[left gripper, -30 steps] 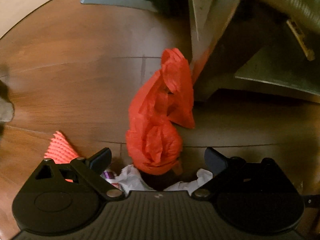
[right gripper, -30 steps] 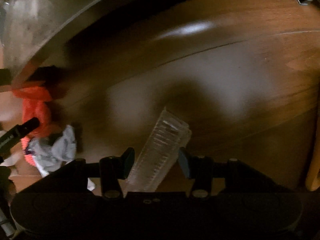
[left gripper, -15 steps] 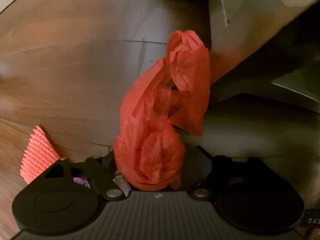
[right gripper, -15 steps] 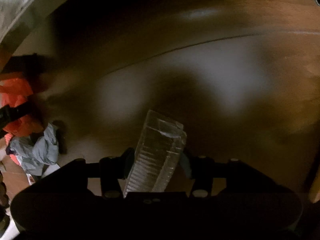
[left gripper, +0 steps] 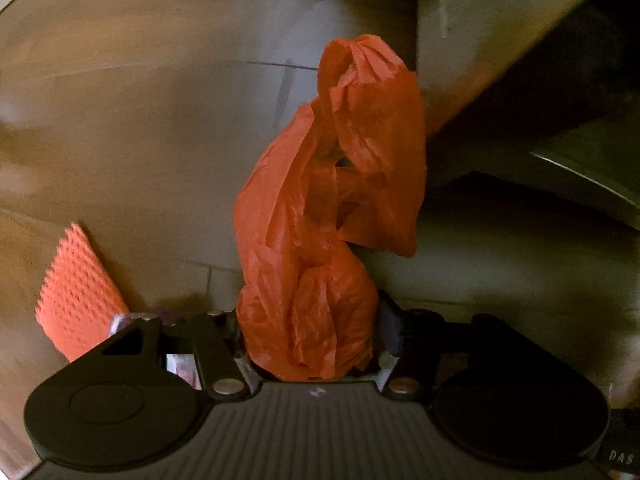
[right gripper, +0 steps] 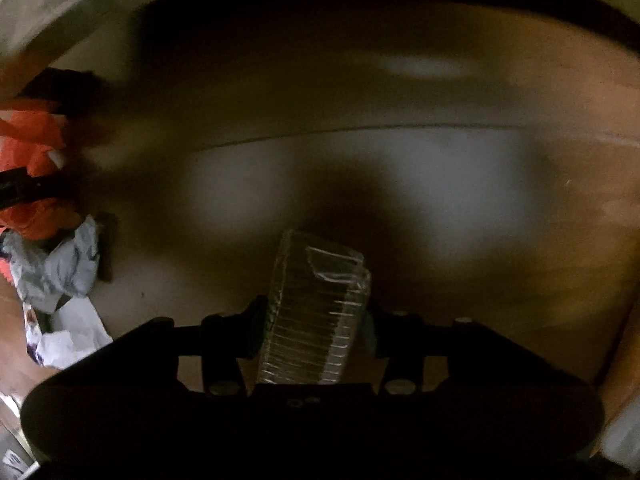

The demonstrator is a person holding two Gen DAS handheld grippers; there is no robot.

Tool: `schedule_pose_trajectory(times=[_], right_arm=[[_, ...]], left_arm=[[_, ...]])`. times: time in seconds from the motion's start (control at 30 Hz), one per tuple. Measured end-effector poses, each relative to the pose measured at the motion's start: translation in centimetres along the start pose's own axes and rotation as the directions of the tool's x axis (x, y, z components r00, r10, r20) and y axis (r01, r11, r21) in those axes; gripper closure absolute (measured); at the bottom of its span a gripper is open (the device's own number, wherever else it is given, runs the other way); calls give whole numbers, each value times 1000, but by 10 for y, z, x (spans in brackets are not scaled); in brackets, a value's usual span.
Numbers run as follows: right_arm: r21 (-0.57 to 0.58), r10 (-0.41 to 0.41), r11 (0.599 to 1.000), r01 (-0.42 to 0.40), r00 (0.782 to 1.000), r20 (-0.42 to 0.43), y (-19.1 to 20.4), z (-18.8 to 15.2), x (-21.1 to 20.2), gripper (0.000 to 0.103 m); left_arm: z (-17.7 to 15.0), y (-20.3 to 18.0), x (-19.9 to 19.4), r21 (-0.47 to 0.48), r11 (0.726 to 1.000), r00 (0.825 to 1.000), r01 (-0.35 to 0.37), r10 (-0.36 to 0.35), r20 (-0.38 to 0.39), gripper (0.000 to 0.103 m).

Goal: Collect trash
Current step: 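Carry the red bag and clear cup stack with both tools to the teal bin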

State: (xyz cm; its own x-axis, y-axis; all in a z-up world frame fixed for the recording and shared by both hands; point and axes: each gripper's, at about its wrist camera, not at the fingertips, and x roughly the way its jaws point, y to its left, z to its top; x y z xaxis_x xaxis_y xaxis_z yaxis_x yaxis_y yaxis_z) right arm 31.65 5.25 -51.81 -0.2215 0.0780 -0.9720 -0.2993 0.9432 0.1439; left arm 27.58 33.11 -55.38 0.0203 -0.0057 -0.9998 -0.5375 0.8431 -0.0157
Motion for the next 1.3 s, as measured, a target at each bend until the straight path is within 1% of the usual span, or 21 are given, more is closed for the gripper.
schedule_pose_trajectory(times=[0.1,0.2,0.3,0.37,0.47,0.63,0.67,0.77,0.8,0.87,0.9,0.93,0.97,1.0,1.03,1.1,1.13,1.2,1.27,1.3], right_arm=[[-12,14,1000,-13,1000,28,-10,-4,-21,58],[-13,18,1000,-18,998,53,-23,-12,-47,58],[11,18,1000,-19,997,73,-39,-24,-72,58],[14,16,1000,-17,996,88,-45,-33,-86,58],[19,21,1000,-23,993,114,-52,-49,-112,58],[0,46,999,-47,982,182,-56,-77,-158,58],[-1,50,999,-51,980,194,-58,-82,-168,58],[0,74,997,-77,968,241,-64,-98,-199,58],[-6,81,997,-83,962,259,-66,-104,-212,58],[-18,93,996,-92,952,290,-67,-113,-231,58],[-32,100,995,-95,945,311,-69,-121,-243,58],[-44,108,994,-99,938,329,-70,-129,-254,58],[-57,119,993,-106,930,347,-70,-136,-267,58],[-66,123,992,-106,924,363,-71,-142,-277,58],[-79,124,992,-101,914,386,-73,-148,-292,58],[-108,133,990,-96,891,435,-82,-165,-325,58],[-118,136,989,-92,879,457,-88,-170,-339,58],[-135,133,988,-73,848,513,-93,-181,-371,58],[-146,131,988,-58,817,562,-101,-190,-398,58],[-147,129,988,-52,797,590,-106,-196,-413,58]], left_arm=[[-7,-1,-12,-14,999,999,30,-31,-38,44],[-20,-6,-22,-17,997,992,76,-77,-102,44],[-37,-17,-37,8,994,981,113,-110,-157,44],[-47,-26,-48,35,990,976,134,-126,-176,44],[-63,-38,-67,105,979,964,176,-149,-222,44],[-95,-49,-105,232,948,949,218,-150,-277,44],[-100,-50,-114,262,939,950,222,-147,-277,44],[-115,-61,-148,375,899,956,228,-132,-264,44],[-117,-66,-163,427,877,961,219,-120,-248,44],[-120,-78,-196,527,829,977,187,-101,-188,44],[-120,-84,-214,569,807,985,161,-94,-145,44],[-119,-88,-230,596,793,992,126,-84,-97,44],[-117,-92,-244,602,793,995,99,-78,-61,44],[-115,-95,-259,593,801,996,86,-83,-32,44],[-111,-100,-280,576,813,995,86,-103,-4,44],[-110,-111,-311,566,819,989,88,-140,50,44],[-111,-118,-327,568,819,984,87,-160,80,44],[-115,-132,-357,568,818,970,90,-202,137,44],[-122,-150,-390,573,814,950,96,-247,191,44],[-125,-158,-405,576,812,941,97,-264,213,44]])
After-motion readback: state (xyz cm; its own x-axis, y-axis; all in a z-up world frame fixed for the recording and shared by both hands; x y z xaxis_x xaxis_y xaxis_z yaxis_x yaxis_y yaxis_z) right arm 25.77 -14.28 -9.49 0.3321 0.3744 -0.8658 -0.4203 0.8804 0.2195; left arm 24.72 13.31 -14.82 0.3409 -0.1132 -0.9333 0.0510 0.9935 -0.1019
